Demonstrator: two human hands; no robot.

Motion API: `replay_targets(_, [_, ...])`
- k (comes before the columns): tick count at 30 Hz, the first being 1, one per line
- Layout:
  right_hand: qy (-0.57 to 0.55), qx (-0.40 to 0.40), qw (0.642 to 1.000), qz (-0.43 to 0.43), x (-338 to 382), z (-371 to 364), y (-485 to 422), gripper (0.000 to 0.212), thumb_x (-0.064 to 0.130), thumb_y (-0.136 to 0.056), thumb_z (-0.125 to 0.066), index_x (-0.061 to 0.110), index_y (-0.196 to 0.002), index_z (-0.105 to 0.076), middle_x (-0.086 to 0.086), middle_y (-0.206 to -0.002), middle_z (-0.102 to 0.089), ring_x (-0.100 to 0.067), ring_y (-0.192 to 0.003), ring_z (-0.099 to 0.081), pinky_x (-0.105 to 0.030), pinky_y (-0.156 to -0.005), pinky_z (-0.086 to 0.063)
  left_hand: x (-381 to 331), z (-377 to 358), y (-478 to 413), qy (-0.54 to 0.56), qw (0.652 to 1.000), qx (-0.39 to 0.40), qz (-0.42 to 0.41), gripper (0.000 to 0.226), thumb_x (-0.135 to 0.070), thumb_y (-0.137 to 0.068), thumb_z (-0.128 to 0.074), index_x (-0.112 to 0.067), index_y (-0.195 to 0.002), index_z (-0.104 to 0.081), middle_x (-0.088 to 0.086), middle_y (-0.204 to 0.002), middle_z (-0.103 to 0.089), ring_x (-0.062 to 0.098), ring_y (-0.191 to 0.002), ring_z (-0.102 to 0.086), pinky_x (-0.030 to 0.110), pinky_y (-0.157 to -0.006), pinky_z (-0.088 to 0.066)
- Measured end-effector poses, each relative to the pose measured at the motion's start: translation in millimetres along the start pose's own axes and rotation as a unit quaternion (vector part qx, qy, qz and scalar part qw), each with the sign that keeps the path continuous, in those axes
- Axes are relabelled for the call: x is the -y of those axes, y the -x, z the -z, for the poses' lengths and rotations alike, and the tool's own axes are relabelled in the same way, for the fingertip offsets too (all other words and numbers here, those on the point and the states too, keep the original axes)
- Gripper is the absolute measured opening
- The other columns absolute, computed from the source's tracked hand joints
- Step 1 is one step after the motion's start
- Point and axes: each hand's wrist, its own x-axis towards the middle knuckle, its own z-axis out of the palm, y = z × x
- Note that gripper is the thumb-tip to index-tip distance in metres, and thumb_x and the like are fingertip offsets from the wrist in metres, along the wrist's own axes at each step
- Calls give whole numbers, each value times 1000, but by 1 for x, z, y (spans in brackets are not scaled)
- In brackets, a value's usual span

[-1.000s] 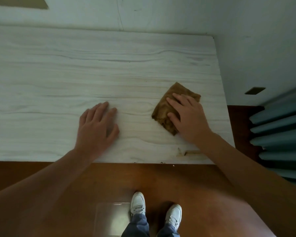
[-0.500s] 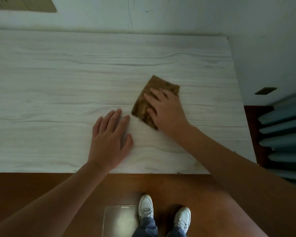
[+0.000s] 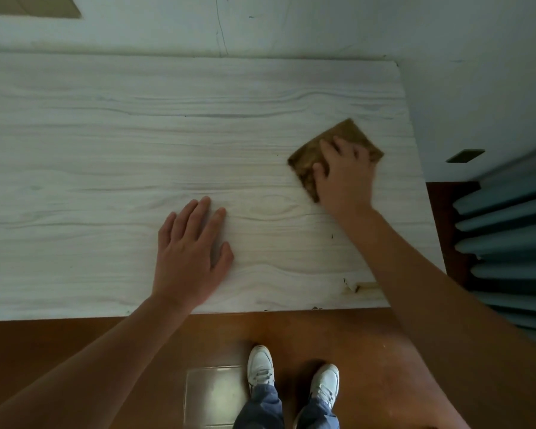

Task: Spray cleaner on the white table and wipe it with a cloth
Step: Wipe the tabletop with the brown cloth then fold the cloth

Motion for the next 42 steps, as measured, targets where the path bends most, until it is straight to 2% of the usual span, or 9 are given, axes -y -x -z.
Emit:
replay_targets(5, [-4,53,969,241,20,-4,79,50,39,-95,-49,26,-143,-52,-1,-151,-47,-29,-135,-41,-47,-110,-32,0,-1,0,9,1000,-8,0,64,-47,-96,-38,-19,-153,-46,11,-163,-38,30,-153,-32,51,-125,-22])
replay_targets(8, [10,88,951,296,-13,8,90,52,45,-98,-39,29,-147,-45,2,-155,-41,-24,-141,-38,-44,-113,-31,0,-1,0,8,1000,-17,-3,63,-46,-96,-38,-17,-152,-47,12,-162,-39,31,-152,-33,52,-125,-23])
replay_targets(14, [6,39,994,105,-99,27,18,52,43,-98,-46,24,-146,-47,-5,-152,-44,-31,-136,-40,-49,-112,-32,-2,0,-1,6,1000,-18,-2,63,-47,-96,-38,-18,-151,-48,11,-162,-40,31,-151,-33,50,-124,-21])
replay_targets(18, [10,4,1000,-17,-92,20,14,51,39,-99,-47,23,-147,-45,-6,-153,-42,-34,-138,-35,-52,-113,-29,-3,1,-1,10,1000,-20,3,64,-47,-95,-39,-17,-150,-49,11,-162,-40,31,-151,-33,50,-124,-22])
replay_targets(21, [4,-8,1000,-1,-55,16,50,50,40,-98,-49,23,-145,-47,-7,-151,-44,-34,-135,-37,-51,-111,-31,-4,0,0,16,999,-30,4,64,-46,-94,-40,-16,-149,-51,11,-161,-42,31,-150,-36,51,-123,-23])
replay_targets(25, [-15,35,994,107,-18,11,122,52,43,-96,-48,26,-146,-47,-3,-151,-44,-29,-135,-39,-49,-111,-33,-6,2,0,20,1000,-23,6,64,-47,-95,-38,-17,-151,-48,10,-162,-39,30,-151,-32,49,-123,-21])
replay_targets(30, [-30,51,974,217,-47,16,138,50,44,-96,-53,29,-143,-50,3,-149,-46,-23,-135,-40,-44,-113,-32,-9,3,1,7,1000,-28,8,64,-46,-94,-37,-17,-150,-49,11,-161,-40,32,-150,-34,49,-120,-24])
replay_targets(37, [-30,13,998,47,-121,33,59,50,45,-96,-51,26,-142,-51,-2,-147,-46,-29,-135,-37,-47,-112,-30,-30,4,11,-53,998,-36,15,57,-40,-97,-35,-13,-143,-53,16,-154,-49,39,-141,-46,52,-109,-38])
replay_targets(42, [-14,1,999,-33,-80,25,74,49,40,-98,-49,26,-145,-49,-3,-151,-42,-32,-135,-34,-50,-109,-27,-60,-11,31,2,999,-27,44,59,-41,-100,-34,-15,-152,-44,14,-162,-38,35,-152,-30,53,-123,-22])
